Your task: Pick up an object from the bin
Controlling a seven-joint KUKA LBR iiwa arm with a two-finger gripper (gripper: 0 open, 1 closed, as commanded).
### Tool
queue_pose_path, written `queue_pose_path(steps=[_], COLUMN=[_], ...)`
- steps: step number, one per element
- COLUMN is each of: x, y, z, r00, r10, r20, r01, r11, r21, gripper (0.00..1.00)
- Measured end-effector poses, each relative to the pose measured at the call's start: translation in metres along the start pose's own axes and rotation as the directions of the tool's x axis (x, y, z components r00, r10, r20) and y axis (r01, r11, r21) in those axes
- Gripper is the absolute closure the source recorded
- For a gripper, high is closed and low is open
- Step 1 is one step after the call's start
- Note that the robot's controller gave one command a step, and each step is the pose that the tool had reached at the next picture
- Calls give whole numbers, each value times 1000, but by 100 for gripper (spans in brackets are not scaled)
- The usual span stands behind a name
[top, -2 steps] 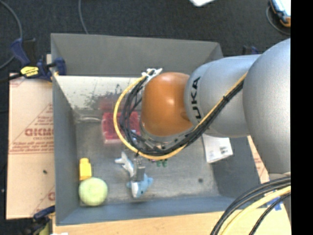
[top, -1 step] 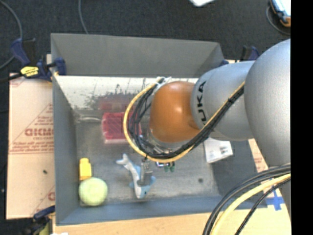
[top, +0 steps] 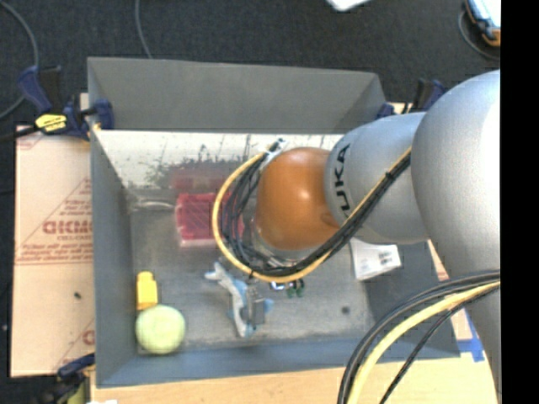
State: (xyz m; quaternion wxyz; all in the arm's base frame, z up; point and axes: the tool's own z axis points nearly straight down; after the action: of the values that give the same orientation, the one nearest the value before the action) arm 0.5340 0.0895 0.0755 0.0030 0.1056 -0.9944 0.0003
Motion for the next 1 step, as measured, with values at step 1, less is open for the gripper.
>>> queue_pose_path(steps=[1], x=[4], y=[7], z=[4], r00=[999], r10=[49], r20=[7], r01=[-49], r11=[999], r21=[-2], gripper=[100])
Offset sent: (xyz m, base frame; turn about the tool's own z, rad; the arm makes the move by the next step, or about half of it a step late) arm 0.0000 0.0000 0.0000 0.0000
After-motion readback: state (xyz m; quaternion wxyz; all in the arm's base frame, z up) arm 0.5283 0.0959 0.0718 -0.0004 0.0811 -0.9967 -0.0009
